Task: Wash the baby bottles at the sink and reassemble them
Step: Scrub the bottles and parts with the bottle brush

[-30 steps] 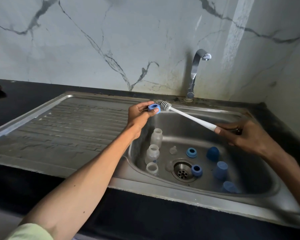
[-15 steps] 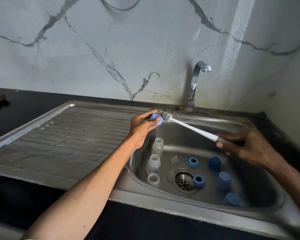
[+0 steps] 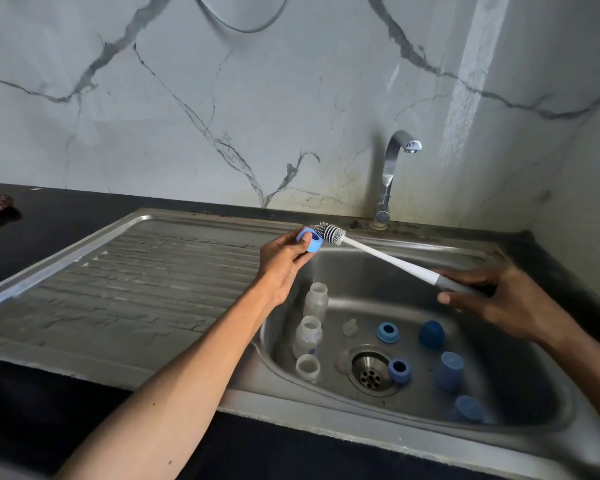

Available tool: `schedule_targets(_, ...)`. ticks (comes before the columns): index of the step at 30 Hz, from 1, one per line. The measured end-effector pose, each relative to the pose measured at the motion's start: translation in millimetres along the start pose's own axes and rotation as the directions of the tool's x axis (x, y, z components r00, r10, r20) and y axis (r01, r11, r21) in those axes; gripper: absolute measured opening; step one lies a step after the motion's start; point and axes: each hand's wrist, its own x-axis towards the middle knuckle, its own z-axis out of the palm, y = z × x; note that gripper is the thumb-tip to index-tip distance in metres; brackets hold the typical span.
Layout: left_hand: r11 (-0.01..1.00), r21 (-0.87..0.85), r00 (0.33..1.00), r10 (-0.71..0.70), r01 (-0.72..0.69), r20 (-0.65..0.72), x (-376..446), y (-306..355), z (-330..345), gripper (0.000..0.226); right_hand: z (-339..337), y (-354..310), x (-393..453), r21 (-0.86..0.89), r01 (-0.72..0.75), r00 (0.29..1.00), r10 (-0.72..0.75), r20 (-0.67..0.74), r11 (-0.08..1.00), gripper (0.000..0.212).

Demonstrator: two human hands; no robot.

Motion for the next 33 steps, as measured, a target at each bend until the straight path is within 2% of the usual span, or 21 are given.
schedule_targets(4, 0.999, -0.022, 0.999, -0.041, 0.042, 0.029, -6, -3, 5, 0.01, 2, -2, -2, -0.065, -0.018, 0.997, 0.014, -0.072, 0.998, 0.048)
schedule_targets(7, 0.995, -0.069, 0.997, -0.063, 0.066, 0.045, -8, -1, 6, 0.007, 8, -3, -1, -0.068, -0.005, 0.998, 0.0, -0.065, 0.998, 0.05)
schedule_targets(13, 0.985, -0.144, 0.993, -0.089, 0.098, 0.071, -12, 2, 9, 0.007, -6, 11, 2, -0.09, -0.107, 0.983, 0.092, -0.158, 0.99, 0.049)
schedule_targets(18, 0.981, -0.168, 0.992, -0.085, 0.101, 0.098, -12, 4, 6, 0.008, 13, 6, 5, -0.039, -0.062, 0.994, 0.058, -0.095, 0.997, 0.041)
schedule_targets(21, 0.981, -0.175, 0.993, -0.071, 0.087, 0.094, -10, 4, 7, 0.008, 4, 9, 3, -0.032, -0.082, 0.987, 0.077, -0.144, 0.996, 0.043)
schedule_targets(23, 0.983, -0.159, 0.992, -0.073, 0.089, 0.106, -10, 1, 8, 0.008, 6, 9, 3, -0.026, -0.084, 0.986, 0.079, -0.148, 0.996, 0.042)
schedule_targets(28, 0.996, -0.063, 0.99, -0.053, 0.062, 0.134, -11, -4, 8, 0.018, 23, -2, 4, 0.014, -0.082, 0.995, 0.083, -0.051, 0.997, 0.048)
schedule_targets(33, 1.0, 0.024, 0.992, -0.01, 0.007, 0.127, -7, -5, 8, 0.012, 1, 3, 1, -0.018, -0.104, 0.974, 0.098, -0.202, 0.994, 0.047)
